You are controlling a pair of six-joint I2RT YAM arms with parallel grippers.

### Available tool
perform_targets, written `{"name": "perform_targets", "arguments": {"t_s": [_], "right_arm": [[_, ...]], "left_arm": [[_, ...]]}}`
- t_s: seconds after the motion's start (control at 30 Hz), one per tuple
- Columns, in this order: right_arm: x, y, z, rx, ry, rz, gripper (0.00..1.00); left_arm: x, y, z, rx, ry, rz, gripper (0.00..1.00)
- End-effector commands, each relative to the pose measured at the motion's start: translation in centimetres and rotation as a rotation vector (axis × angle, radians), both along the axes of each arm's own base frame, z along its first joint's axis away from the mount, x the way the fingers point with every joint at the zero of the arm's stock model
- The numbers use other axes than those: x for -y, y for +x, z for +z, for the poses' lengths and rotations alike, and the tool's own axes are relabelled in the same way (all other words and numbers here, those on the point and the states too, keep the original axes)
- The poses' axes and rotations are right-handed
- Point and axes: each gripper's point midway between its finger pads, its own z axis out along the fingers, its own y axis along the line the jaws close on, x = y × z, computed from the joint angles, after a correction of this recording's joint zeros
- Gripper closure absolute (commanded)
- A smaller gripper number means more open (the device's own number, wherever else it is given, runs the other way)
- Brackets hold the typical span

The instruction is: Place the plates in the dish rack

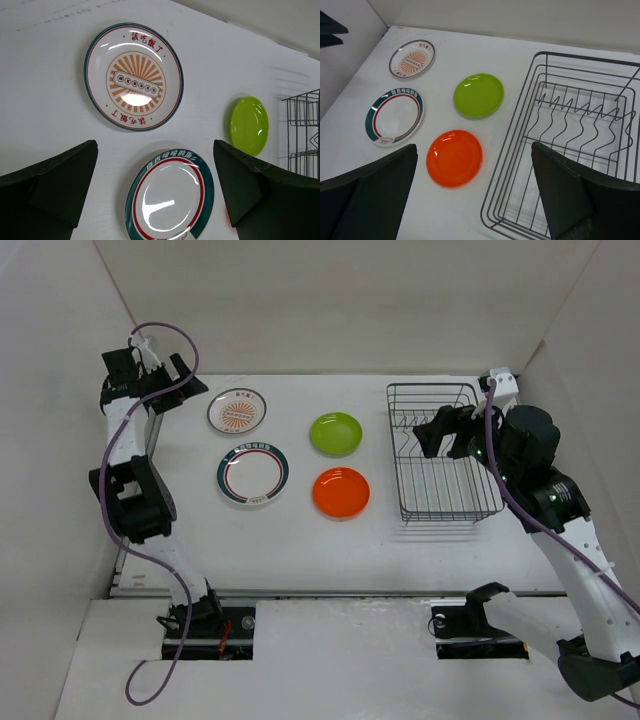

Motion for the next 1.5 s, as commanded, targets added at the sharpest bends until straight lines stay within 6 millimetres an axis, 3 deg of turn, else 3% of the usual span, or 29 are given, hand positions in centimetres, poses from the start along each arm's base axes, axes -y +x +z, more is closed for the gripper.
{"name": "perform_targets", "arguments": {"t_s": [0.0,0.1,0.17,0.2,0.23,0.33,0.37,0.53,0.77,0.87,1.17,1.2,1.47], "right_arm": [[-1.2,-0.1,1.8,0.061,0.052,0.05,0.0],[-1.0,-0.3,2.1,0.072,0.054,0.041,0.0],[-1.2,-0.7,2.4,0.08,0.058,0.05,0.0],[-1.2,-0.7,2.4,0.08,0.058,0.05,0.0],[-1.1,-1.0,2.7,0.085,0.069,0.049,0.0],[-1.5,-1.2,2.1,0.067,0.064,0.067,0.0],[-1.4,-1.4,2.4,0.077,0.068,0.067,0.0],[-1.7,-1.9,2.6,0.086,0.071,0.078,0.0],[-2.2,-1.7,2.5,0.077,0.067,0.086,0.0],[-2.6,-1.5,2.2,0.067,0.063,0.097,0.0],[-4.4,-1.5,1.0,0.042,0.071,0.13,0.0],[-4.3,-1.6,1.6,0.061,0.08,0.131,0.0],[-6.2,-1.7,-0.3,0.024,0.076,0.152,0.0]], "left_arm": [[1.7,1.8,1.3,0.054,-0.118,-0.086,0.0],[1.4,3.3,-0.3,0.047,-0.11,-0.069,0.0],[1.2,4.4,-3.1,-0.003,-0.103,-0.058,0.0],[0.8,5.2,-2.7,0.01,-0.086,-0.054,0.0],[0.5,5.6,-4.7,-0.025,-0.083,-0.048,0.0],[-0.4,7.0,-6.0,-0.033,-0.034,-0.012,0.0],[-0.6,7.2,-7.6,-0.064,-0.037,-0.003,0.0],[-1.1,8.2,-10.2,-0.097,-0.034,0.012,0.01],[-2.0,8.4,-12.7,-0.123,-0.038,0.038,0.01],[-1.4,8.2,-13.8,-0.139,-0.067,0.011,0.03],[0.1,7.1,-17.3,-0.2,-0.135,-0.061,0.25],[0.3,7.0,-17.8,-0.21,-0.147,-0.07,0.25],[1.6,6.6,-18.9,-0.237,-0.238,-0.109,0.41]]}}
